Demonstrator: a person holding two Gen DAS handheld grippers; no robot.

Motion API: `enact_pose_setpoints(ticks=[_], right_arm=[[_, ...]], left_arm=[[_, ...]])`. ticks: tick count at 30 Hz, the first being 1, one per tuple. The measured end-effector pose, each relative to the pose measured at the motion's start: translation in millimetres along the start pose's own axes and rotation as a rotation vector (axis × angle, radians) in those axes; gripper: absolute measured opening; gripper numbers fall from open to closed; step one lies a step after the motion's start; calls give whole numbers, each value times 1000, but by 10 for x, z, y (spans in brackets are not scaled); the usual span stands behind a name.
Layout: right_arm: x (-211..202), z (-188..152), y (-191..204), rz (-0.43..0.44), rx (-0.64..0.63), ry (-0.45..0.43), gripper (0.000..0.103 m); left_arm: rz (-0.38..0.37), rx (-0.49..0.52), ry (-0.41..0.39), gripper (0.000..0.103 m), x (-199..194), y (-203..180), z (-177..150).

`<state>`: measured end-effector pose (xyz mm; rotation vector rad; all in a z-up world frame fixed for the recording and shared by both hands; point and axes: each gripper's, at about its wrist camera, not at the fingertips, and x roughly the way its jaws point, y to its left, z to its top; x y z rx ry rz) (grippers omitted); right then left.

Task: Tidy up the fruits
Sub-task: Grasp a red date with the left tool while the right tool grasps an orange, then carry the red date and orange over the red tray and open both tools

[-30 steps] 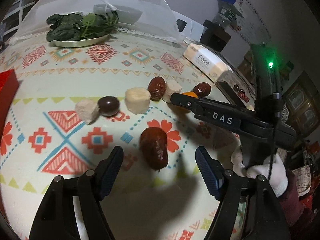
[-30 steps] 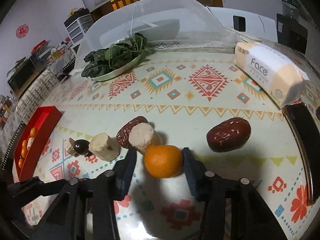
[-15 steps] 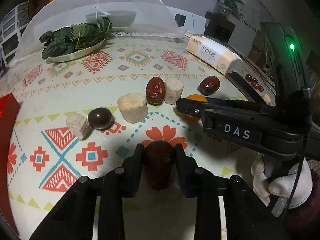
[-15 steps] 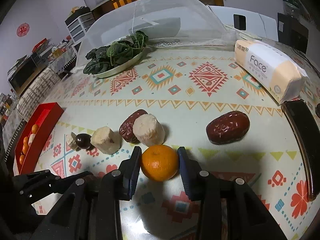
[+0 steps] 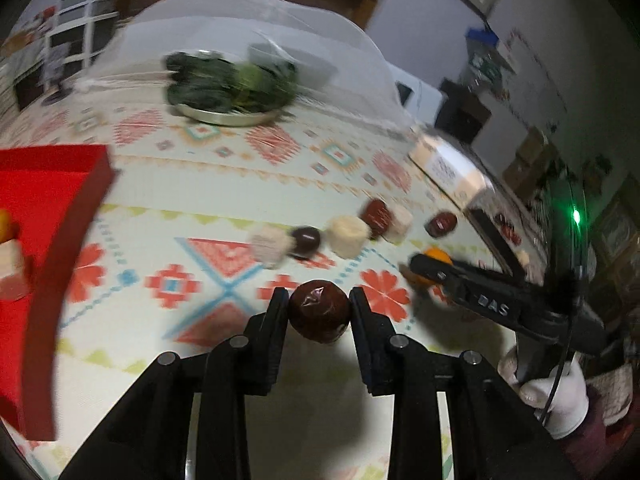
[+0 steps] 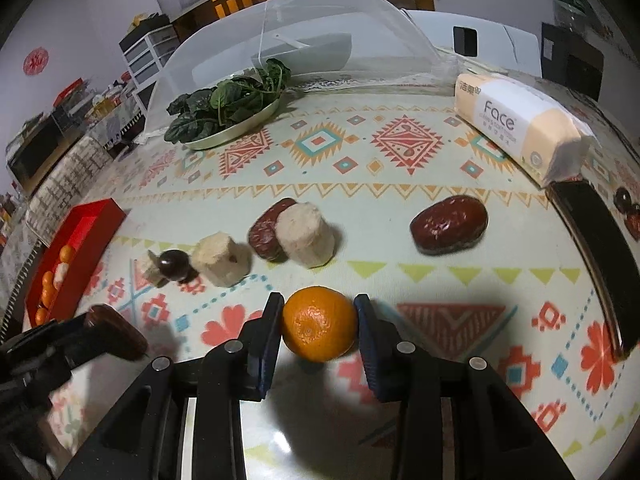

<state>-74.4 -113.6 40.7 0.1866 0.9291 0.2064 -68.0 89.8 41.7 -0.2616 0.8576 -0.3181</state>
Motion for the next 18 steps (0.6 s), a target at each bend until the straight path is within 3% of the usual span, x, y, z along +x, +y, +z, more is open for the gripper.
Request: enact_pose_setpoints(ticks=[5,10,18], right_arm=[[-155,42,374,43,-47,-27,39],[-193,141,1054,147,-137,-33,39],[85,186,2168,355,-234,49,39]], left_arm=[[41,-105,-97,30,-488,541,68],[125,-224,-199,30,-1042,1244,120],[253,-334,-229,30,-1417,2188,278]])
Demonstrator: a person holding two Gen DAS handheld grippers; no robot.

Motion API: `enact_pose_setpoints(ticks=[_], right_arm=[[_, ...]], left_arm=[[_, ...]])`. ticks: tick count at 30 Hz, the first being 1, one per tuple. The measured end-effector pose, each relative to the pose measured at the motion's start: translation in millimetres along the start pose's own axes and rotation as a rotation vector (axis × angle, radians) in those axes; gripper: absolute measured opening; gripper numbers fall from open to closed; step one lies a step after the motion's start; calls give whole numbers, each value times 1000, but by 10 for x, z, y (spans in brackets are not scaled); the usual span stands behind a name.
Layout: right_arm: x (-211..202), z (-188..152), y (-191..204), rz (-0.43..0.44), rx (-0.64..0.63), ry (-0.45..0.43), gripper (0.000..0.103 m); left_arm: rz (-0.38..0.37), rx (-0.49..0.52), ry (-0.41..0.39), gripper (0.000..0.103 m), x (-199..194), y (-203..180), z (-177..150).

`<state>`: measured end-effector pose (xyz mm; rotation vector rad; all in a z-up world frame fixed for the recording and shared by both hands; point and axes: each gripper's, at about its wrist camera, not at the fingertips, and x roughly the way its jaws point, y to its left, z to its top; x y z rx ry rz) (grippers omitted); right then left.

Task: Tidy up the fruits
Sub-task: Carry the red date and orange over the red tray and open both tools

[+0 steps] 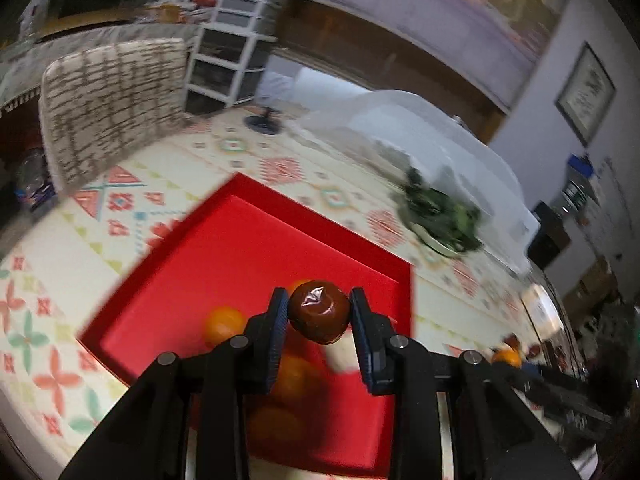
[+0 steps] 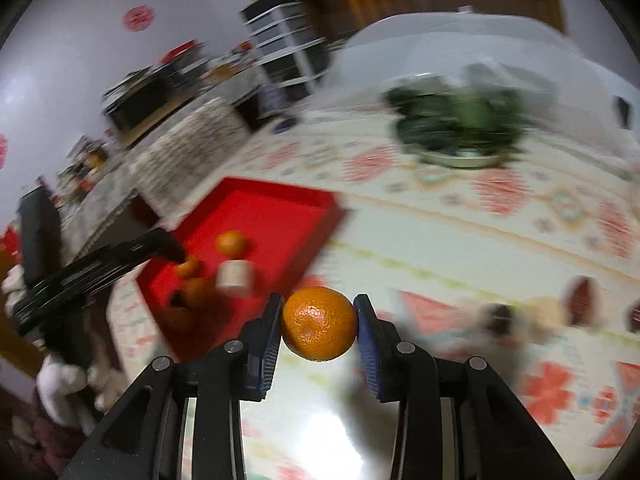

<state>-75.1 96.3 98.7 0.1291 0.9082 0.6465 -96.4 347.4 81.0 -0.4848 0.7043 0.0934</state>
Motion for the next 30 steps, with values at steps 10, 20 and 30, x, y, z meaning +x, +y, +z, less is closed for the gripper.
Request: enact_pose_setpoints(ticks=[10,20,30], right_arm=[[795,-5,843,135,-92,129,39],[1091,-72,937,113,-99,167,41],[794,-60,1002,98,-144,68,50]], left_arm=[[39,-75,74,30,399,512,262],[1,-112,66,52,396,537,300],[-47,-148,-14,72,10,366,293]])
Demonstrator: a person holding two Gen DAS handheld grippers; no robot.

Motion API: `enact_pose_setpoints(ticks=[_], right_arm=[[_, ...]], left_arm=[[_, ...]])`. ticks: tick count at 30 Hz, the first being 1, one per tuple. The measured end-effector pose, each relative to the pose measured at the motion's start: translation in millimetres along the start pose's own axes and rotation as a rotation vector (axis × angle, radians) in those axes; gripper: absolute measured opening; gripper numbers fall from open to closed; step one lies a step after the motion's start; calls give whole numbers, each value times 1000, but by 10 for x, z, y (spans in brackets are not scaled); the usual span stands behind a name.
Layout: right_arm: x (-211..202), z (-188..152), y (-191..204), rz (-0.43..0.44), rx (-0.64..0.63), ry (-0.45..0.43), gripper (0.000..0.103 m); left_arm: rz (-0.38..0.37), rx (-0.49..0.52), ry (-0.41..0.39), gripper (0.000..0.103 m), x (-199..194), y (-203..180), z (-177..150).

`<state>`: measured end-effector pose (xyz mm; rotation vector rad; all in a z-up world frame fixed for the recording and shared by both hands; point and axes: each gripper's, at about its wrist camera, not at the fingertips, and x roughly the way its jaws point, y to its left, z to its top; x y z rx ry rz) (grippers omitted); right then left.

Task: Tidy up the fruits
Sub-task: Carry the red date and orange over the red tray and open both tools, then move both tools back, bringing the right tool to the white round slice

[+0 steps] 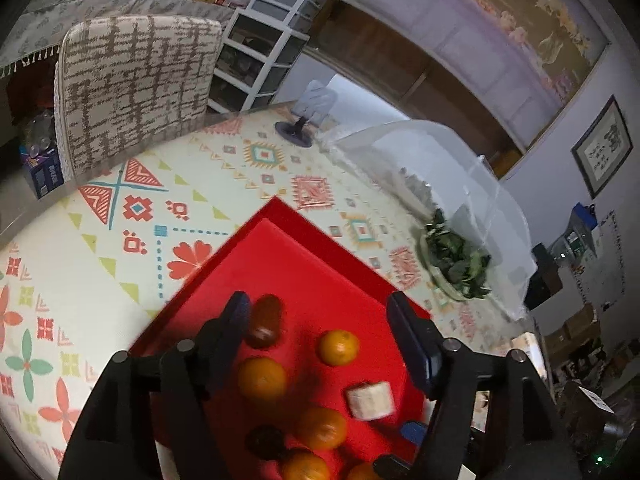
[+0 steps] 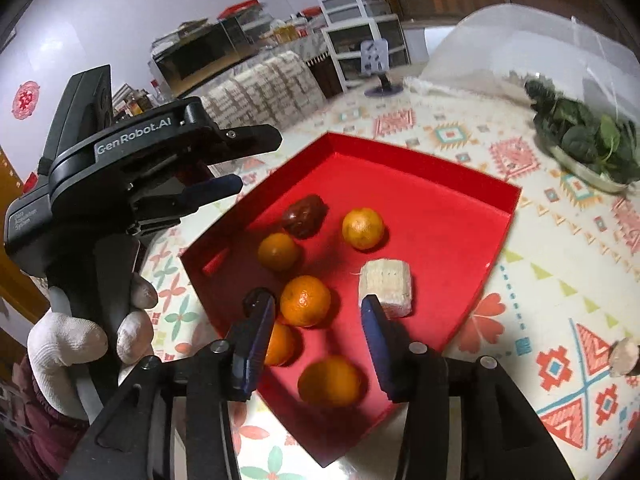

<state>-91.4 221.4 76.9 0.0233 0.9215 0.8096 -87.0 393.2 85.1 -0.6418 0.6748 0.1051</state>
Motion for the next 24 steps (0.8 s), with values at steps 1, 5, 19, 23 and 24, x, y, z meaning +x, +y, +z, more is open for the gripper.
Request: enact_pose_setpoints(ticks=[1,5,19,23,24], right_arm=[[-59,-11,-9,-1,0,-12,50],[-245,-90,-85,-11,9,-42,50],[-1383,-616,-1403,-245,238,-168,52],[-1782,-728,-2040,-366,350,-226,52],[-1846,-743,-2177,-395,374,-234,52]], left_arm=[[-12,2,-3,72,-33,-45,-15],[-75,30,0,73,-148,-307,-123],[-272,157,136,79,-70,-1352,-957],[-268,170,184,79,66,-1468,-1158],[-267,167,193,79,96,-1480,-1192]])
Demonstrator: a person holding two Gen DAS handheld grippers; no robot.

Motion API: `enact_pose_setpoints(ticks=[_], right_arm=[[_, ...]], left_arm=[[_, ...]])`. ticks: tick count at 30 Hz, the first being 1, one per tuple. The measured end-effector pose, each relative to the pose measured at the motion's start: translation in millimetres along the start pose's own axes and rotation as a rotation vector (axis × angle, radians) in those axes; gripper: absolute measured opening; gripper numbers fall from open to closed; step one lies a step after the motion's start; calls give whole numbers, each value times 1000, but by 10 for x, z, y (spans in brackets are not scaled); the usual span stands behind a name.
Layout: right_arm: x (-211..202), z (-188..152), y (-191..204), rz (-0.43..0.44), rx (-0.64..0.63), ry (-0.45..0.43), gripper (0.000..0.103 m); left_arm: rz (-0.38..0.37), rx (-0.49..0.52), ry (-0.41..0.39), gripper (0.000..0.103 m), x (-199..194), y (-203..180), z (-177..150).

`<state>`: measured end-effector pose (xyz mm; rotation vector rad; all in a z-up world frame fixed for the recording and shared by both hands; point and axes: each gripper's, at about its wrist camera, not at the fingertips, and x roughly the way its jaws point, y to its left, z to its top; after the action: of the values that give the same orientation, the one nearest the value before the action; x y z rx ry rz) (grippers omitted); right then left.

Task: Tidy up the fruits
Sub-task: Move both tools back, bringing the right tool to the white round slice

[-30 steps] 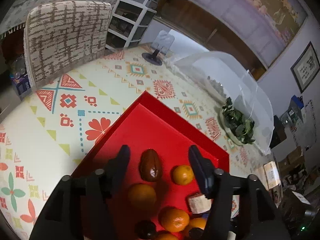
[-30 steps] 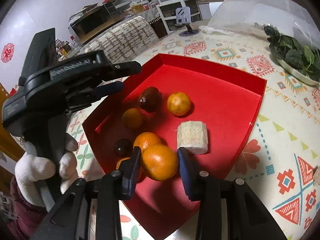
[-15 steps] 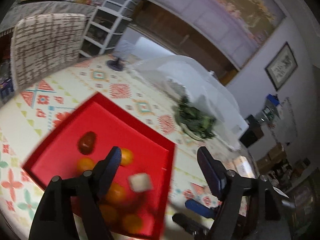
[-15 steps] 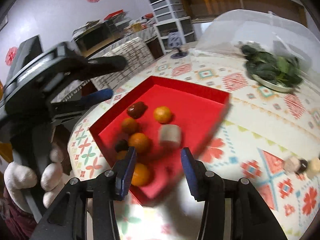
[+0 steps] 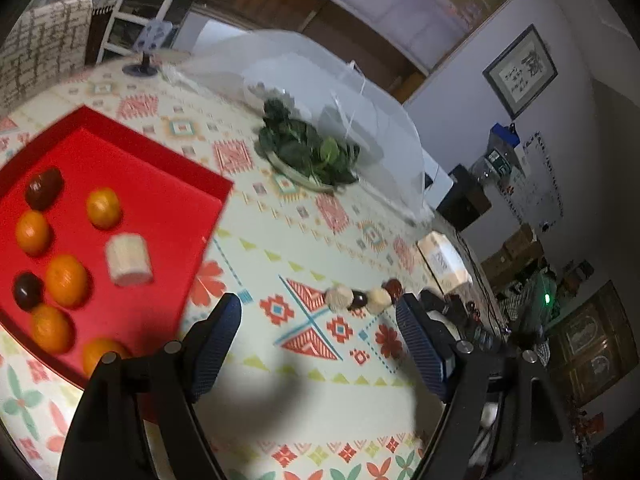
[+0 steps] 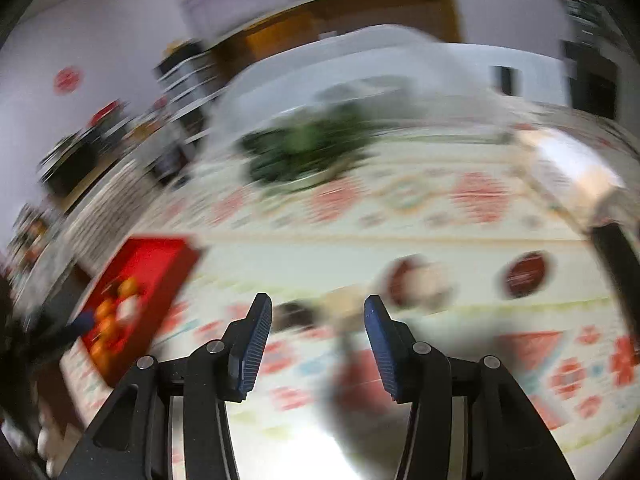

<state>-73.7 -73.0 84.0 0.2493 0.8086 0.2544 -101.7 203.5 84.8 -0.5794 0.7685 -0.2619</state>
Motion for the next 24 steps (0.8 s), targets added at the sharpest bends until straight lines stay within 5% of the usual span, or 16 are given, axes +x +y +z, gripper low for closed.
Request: enact_pose_setpoints(ticks=[4,10,15,24], right_arm=[[131,200,-414,-52,76,15,52],[561,416,-438,-86,62,86,51],[776,352,-373,-73,4,175,36],[275,-160,-332,173,-32,313,30]], left_arm=[[9,-3,20,79,109,-29,-59],[16,16,31,79,151,-114,-101],[25,20,35,79,156,-111,-116],[10,16,66,79,281,-100,-144]])
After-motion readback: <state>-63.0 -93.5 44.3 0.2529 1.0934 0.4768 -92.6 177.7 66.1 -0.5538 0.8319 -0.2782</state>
